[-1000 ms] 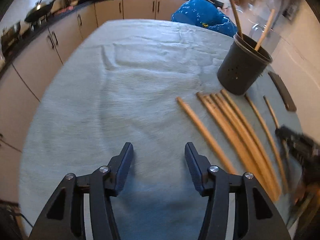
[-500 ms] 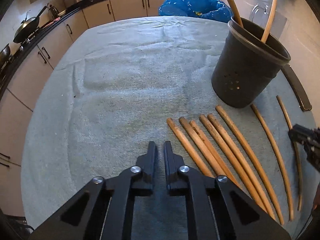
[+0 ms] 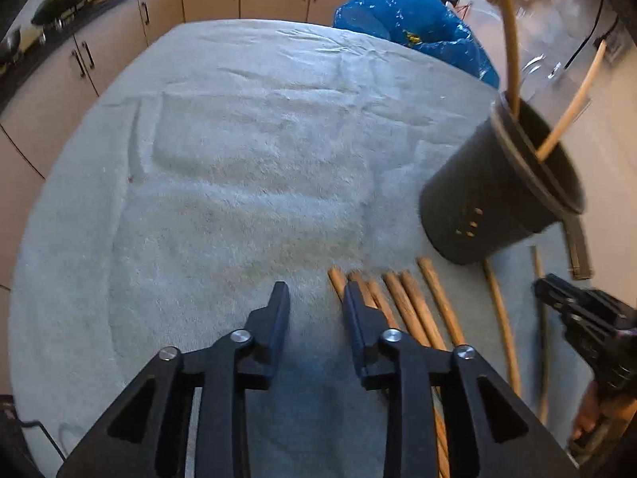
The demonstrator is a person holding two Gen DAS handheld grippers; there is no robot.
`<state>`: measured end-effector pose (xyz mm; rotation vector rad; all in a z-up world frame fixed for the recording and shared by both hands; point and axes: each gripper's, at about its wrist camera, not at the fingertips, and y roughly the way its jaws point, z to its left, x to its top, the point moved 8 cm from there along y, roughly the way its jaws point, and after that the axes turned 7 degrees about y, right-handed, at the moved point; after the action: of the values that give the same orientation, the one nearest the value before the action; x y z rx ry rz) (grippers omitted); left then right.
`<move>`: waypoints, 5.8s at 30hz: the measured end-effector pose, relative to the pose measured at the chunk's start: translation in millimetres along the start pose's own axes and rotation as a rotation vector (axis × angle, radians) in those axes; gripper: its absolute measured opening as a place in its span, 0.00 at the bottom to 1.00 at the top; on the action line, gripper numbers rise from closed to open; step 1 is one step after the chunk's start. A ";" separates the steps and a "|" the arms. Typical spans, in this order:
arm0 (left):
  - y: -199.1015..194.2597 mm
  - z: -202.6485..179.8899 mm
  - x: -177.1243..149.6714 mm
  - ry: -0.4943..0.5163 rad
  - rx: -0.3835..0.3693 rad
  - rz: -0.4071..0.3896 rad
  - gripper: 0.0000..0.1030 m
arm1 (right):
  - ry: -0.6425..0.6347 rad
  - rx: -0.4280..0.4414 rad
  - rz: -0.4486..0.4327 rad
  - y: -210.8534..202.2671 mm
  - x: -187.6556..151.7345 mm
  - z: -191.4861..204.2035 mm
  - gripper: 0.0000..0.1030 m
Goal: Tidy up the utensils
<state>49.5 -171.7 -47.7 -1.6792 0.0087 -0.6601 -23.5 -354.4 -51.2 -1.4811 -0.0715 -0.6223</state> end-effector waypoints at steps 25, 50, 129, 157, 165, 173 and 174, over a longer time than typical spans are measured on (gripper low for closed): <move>-55.0 112.7 -68.8 -0.121 0.136 0.028 0.28 | 0.018 0.069 -0.055 -3.5 -6.3 -3.4 0.19; -46.3 49.7 -85.7 0.076 0.111 -0.042 0.07 | -0.030 0.075 0.049 -6.5 -12.4 -6.4 0.08; -201.7 -73.9 203.0 0.045 -0.131 -0.782 0.06 | 0.213 0.198 -0.891 -183.9 184.2 62.5 0.07; -158.5 59.0 -3.2 -0.209 -0.013 -0.407 0.62 | -0.023 0.215 -0.357 -103.6 21.0 58.1 0.56; -67.4 64.8 -65.9 -0.193 0.057 -0.117 0.62 | -0.080 0.150 -0.158 -32.6 -25.8 49.6 0.47; -31.2 46.3 -57.8 -0.126 0.113 -0.037 0.55 | -0.122 0.093 -0.129 -9.9 -21.7 55.9 0.45; -29.6 43.4 -55.9 -0.108 0.134 -0.039 0.48 | -0.129 0.084 -0.125 -6.5 -18.0 57.9 0.42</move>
<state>10.8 -105.3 -46.9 -1.5870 -0.1429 -0.5856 -22.7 -293.6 -45.9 -1.4411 -0.2884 -0.6162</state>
